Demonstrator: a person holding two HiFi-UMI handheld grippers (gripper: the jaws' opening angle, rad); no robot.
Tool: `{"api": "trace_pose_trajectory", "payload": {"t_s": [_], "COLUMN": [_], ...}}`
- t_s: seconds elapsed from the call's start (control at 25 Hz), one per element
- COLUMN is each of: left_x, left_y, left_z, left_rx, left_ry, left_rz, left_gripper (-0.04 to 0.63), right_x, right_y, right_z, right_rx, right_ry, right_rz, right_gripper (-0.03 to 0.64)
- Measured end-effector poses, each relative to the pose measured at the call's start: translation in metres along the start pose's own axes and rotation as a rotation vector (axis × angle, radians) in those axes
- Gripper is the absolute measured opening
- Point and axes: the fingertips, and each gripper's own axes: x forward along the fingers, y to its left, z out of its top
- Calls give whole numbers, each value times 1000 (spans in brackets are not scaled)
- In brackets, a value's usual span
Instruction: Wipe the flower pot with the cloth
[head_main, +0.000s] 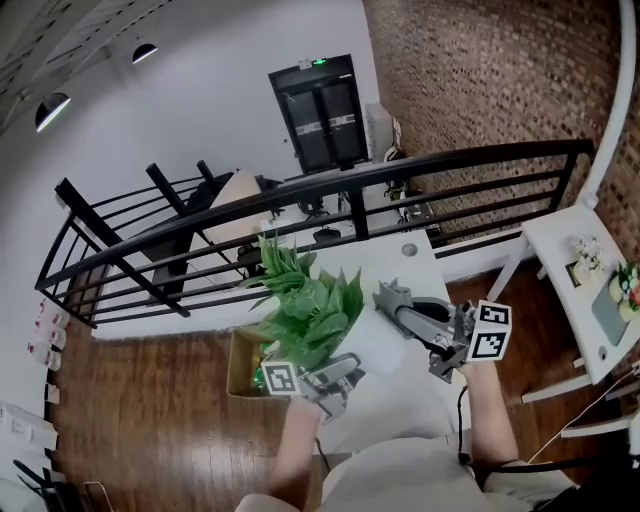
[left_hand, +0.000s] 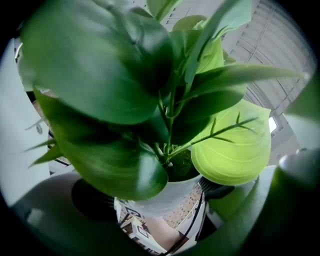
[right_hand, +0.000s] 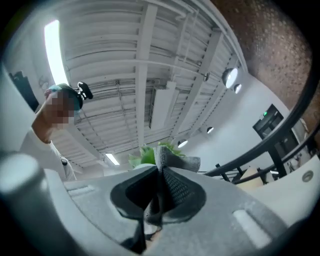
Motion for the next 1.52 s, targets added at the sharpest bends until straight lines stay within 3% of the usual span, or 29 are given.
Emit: {"api": "trace_pose_trajectory", "payload": {"t_s": [0.16, 0.24, 0.32, 0.44, 0.56, 0.64, 0.72, 0.92, 1.08, 1.36, 1.52], "left_x": [-1, -2, -2, 4, 15, 20, 24, 31, 32, 34, 35], "left_y": [6, 4, -2, -18, -23, -21, -20, -14, -10, 1, 14], "left_z": [2, 2, 0, 1, 4, 7, 10, 20, 24, 28, 27], "left_rx": [-7, -7, -13, -47, -59, -66, -70, -77, -37, 49, 94], "left_ry": [-26, -20, -4, 2, -24, -44, -65, -139, -160, -226, -221], "left_rz": [4, -9, -31, -103, -139, -141, -137, -107, -65, 26, 107], "left_gripper": [525, 525, 525, 525, 525, 525, 525, 523, 523, 522, 522], "right_x": [-4, 1, 1, 2, -3, -12, -16, -12, 1, 1, 9], "right_y": [43, 51, 45, 10, -6, -8, -8, 6, 19, 31, 48], "right_z": [9, -3, -8, -18, -30, -31, -38, -60, -67, -67, -67], "right_rx": [-197, -221, -158, 36, 193, 259, 273, 97, -69, -65, -165], "right_ry": [104, 155, 136, 74, -34, -124, -142, -32, 36, -2, 12], "right_rz": [51, 65, 66, 16, 48, 84, 106, 92, 49, 9, -38], "right_gripper": [14, 14, 14, 14, 14, 14, 14, 14, 14, 14, 14]}}
